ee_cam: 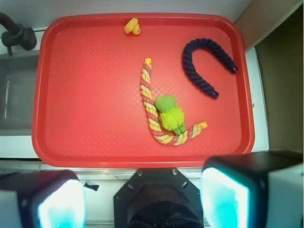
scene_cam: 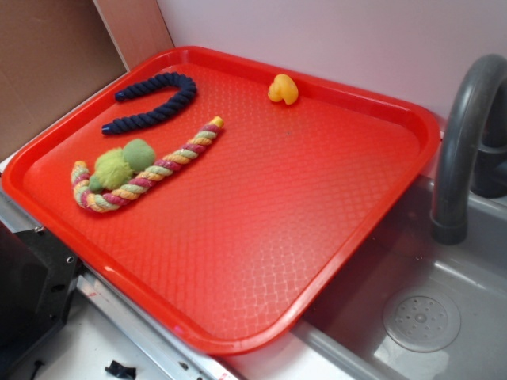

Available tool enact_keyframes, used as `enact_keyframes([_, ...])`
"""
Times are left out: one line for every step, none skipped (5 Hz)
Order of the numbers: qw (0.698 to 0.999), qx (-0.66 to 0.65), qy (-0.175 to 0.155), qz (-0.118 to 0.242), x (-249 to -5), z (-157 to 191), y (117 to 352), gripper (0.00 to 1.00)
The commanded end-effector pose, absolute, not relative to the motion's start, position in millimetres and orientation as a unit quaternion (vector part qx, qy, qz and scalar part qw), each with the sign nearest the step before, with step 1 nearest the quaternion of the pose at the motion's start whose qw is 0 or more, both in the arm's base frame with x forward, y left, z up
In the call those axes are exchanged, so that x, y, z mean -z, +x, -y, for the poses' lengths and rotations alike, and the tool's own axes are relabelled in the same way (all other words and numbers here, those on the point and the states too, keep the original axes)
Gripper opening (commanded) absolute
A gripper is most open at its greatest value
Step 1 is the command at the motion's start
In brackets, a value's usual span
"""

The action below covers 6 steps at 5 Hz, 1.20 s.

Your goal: Grab the blue rope.

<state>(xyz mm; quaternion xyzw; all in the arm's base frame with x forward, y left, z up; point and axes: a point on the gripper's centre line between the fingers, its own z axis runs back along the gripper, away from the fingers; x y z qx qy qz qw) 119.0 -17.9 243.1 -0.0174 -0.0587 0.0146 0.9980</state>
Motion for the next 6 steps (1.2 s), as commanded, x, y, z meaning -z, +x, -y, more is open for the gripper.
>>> enact_keyframes([0.998, -0.015, -0.017, 0.059, -243, 18, 119, 1.0])
enact_keyframes([0.995, -0.012, -0.036, 0.093, -228, 6, 137, 1.0])
enact_keyframes([0.993, -0.009, -0.052, 0.109, -204, -21, 161, 1.0])
enact_keyframes([0.991, -0.02, -0.036, 0.124, -179, -47, 183, 1.0])
enact_keyframes([0.992, -0.028, -0.01, 0.121, -153, -74, 209, 1.0])
enact_keyframes([0.991, -0.025, 0.007, 0.129, -130, -87, 231, 1.0])
